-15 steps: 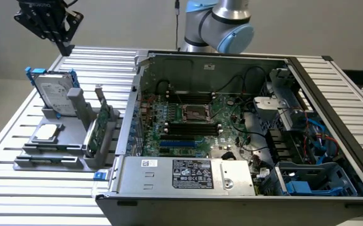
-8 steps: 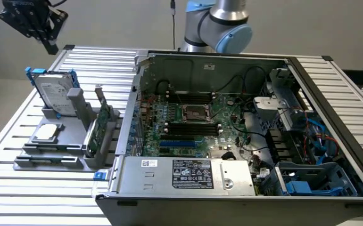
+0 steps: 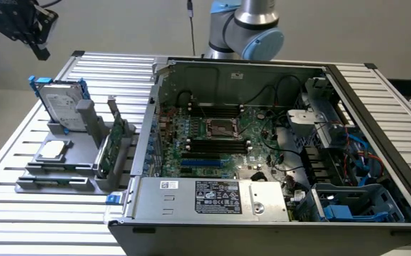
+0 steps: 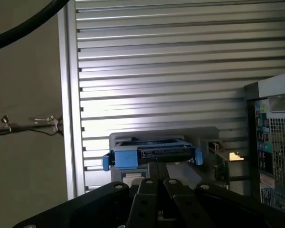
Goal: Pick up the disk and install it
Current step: 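Reach for the disk, then pick up the disk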
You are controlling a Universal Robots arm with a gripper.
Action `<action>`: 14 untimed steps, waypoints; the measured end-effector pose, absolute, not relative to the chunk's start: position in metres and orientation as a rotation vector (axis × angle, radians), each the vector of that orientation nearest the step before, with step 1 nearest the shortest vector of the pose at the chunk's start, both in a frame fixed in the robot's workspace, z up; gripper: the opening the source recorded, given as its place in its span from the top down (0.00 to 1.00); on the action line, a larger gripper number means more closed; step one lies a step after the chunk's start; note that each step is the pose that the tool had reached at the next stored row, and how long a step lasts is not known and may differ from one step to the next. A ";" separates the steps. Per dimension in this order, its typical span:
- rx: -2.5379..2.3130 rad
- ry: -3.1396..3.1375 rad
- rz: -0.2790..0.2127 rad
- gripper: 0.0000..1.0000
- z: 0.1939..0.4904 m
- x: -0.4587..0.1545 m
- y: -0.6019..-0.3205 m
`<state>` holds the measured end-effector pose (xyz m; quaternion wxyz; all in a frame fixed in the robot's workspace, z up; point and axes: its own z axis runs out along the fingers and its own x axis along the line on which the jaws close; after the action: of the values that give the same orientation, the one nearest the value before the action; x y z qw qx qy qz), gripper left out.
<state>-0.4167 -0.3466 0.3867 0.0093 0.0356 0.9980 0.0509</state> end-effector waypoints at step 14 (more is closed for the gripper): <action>0.111 3.117 0.159 0.89 0.387 -0.426 -0.345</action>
<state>-0.4262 -0.3449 0.3866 0.0091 0.0356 0.9980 0.0510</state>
